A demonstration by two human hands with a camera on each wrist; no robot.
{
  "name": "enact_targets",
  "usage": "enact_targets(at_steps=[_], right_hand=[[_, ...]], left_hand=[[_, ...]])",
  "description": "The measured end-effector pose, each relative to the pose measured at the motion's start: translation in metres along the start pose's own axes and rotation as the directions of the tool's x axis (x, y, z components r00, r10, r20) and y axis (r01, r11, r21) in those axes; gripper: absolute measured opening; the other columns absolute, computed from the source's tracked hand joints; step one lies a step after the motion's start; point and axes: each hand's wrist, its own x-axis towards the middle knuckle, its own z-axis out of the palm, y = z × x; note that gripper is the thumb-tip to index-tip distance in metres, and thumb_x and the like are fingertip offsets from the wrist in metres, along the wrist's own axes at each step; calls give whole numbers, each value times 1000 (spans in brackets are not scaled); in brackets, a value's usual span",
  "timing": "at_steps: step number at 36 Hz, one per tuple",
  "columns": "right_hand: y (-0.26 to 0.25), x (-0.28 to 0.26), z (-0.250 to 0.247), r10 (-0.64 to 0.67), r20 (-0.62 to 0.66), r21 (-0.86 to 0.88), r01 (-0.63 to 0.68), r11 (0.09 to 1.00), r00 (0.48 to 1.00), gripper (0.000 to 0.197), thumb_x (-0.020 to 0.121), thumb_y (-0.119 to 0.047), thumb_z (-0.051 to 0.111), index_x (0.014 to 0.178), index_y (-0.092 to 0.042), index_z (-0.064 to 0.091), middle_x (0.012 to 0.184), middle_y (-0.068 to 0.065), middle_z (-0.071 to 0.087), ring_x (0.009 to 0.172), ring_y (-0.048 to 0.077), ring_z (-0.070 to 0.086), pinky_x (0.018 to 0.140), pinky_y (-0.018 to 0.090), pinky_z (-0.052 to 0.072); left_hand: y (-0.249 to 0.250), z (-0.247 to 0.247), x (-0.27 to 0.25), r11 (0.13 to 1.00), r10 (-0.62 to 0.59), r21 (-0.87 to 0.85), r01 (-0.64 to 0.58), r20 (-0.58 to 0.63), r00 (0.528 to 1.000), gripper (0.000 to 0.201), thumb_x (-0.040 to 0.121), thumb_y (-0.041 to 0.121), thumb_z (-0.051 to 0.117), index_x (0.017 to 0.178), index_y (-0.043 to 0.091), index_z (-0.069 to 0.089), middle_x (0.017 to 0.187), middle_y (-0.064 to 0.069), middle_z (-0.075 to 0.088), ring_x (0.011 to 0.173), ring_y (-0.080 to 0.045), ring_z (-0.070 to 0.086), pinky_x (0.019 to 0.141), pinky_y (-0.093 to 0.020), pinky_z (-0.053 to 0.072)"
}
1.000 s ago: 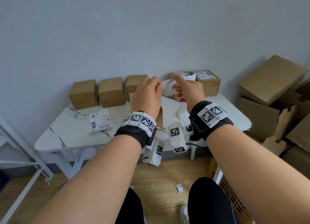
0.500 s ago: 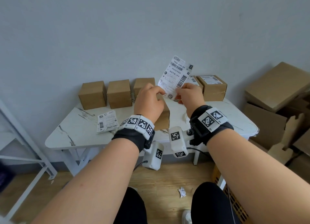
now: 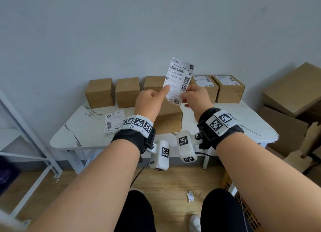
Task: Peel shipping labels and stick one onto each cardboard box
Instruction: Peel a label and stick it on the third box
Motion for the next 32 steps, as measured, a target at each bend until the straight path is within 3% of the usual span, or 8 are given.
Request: enact_targets(at_steps=[5, 7, 10, 13, 18, 24, 28, 32], right_hand=[[4, 3, 7, 5, -5, -51, -5, 999, 1000, 15, 84, 5, 49, 92, 2, 61, 97, 10, 69, 73, 15, 60, 66, 27, 51], [6, 3, 9, 6, -8, -60, -7, 998, 1000, 20, 84, 5, 48, 98, 6, 62, 99, 11, 69, 73, 16, 59, 67, 28, 50], [8, 1, 10, -7, -15, -39, 7, 999, 1000, 31, 84, 7, 47, 109, -3, 62, 103, 8, 68, 73, 12, 59, 59, 19, 49], [9, 2, 9, -31, -22, 0, 31, 1000, 999, 42, 85, 4, 53, 123, -14, 56, 114, 6, 65, 79, 9, 59, 57, 13, 47], [12, 4, 9, 0, -35, -2, 0, 1000, 999, 29, 87, -14, 66, 115, -13, 58, 113, 5, 64, 94, 18, 61, 79, 28, 52], [17, 6, 14, -38, -54, -56, 35, 998, 998, 25, 84, -15, 70, 106, -10, 60, 93, 5, 67, 76, 13, 59, 69, 28, 50], [18, 6, 16, -47, -43, -94, 43, 995, 998, 27, 81, -15, 73, 103, -13, 57, 98, 6, 69, 86, 18, 66, 81, 35, 55], [20, 6, 18, -76, 2, -194, 75, 978, 997, 31, 81, -15, 74, 107, -14, 56, 93, 1, 65, 85, 17, 65, 72, 29, 54]], left_hand=[[-5, 0, 3, 998, 10, 61, -10, -12, 1000, 34, 84, 25, 62, 75, -7, 63, 73, -16, 64, 65, -20, 53, 64, -31, 44], [-7, -1, 4, 997, 5, 78, -5, -4, 1000, 29, 85, 20, 61, 79, -8, 65, 76, -7, 68, 73, -24, 60, 71, -35, 50], [-9, -1, 3, 997, -13, 81, 11, 28, 1000, 28, 88, 18, 59, 80, -8, 66, 74, 12, 62, 75, -21, 60, 77, -38, 52], [-13, -1, 4, 998, -28, 57, 27, 17, 999, 26, 88, 18, 59, 74, -2, 65, 70, 1, 62, 70, -19, 54, 76, -38, 52], [-13, -2, 4, 997, -60, -40, 60, 0, 998, 24, 91, 20, 59, 84, -1, 70, 88, -4, 68, 78, -15, 59, 77, -29, 50], [-11, 0, 2, 992, -83, -96, 82, -5, 997, 14, 89, 19, 62, 85, 11, 73, 85, 1, 64, 80, -14, 58, 77, -25, 46], [-17, -2, 2, 996, -67, 53, 69, -25, 997, 27, 87, 30, 63, 70, 10, 68, 72, -9, 63, 71, -24, 57, 70, -32, 47], [-23, -5, 0, 958, -15, 286, 26, -40, 999, 31, 85, 40, 64, 68, 14, 72, 76, -1, 71, 81, -23, 65, 75, -38, 55]])
